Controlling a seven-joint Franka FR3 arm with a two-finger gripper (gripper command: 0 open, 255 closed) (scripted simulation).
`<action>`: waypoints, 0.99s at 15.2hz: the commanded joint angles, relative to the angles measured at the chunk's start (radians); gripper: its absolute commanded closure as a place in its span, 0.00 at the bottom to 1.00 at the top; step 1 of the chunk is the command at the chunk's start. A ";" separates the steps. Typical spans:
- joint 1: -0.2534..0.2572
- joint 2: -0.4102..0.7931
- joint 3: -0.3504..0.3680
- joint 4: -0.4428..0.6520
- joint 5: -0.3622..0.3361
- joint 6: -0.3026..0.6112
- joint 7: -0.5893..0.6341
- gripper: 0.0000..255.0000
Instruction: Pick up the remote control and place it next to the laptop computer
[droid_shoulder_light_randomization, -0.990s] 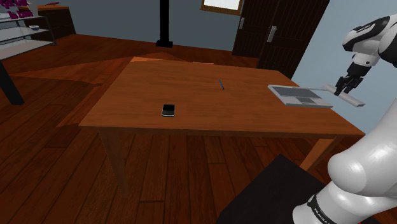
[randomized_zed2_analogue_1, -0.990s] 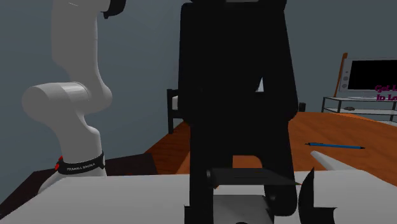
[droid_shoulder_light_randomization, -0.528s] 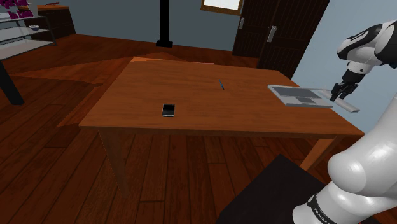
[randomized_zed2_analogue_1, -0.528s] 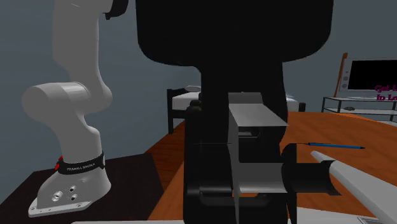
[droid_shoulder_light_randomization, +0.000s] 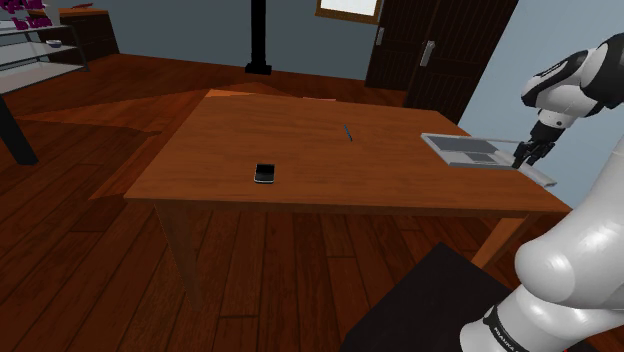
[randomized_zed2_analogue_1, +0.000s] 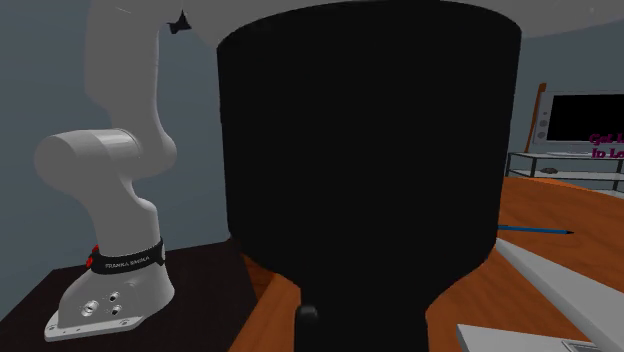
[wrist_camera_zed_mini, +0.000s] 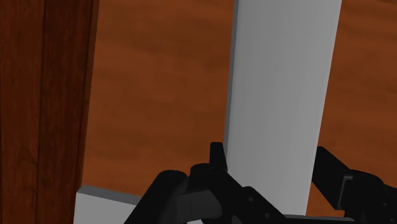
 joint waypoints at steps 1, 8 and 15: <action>-0.001 0.008 0.003 -0.020 0.008 0.027 -0.005 1.00; -0.012 0.054 0.016 -0.063 0.045 0.107 -0.029 1.00; -0.020 0.081 0.025 -0.080 0.066 0.146 -0.043 1.00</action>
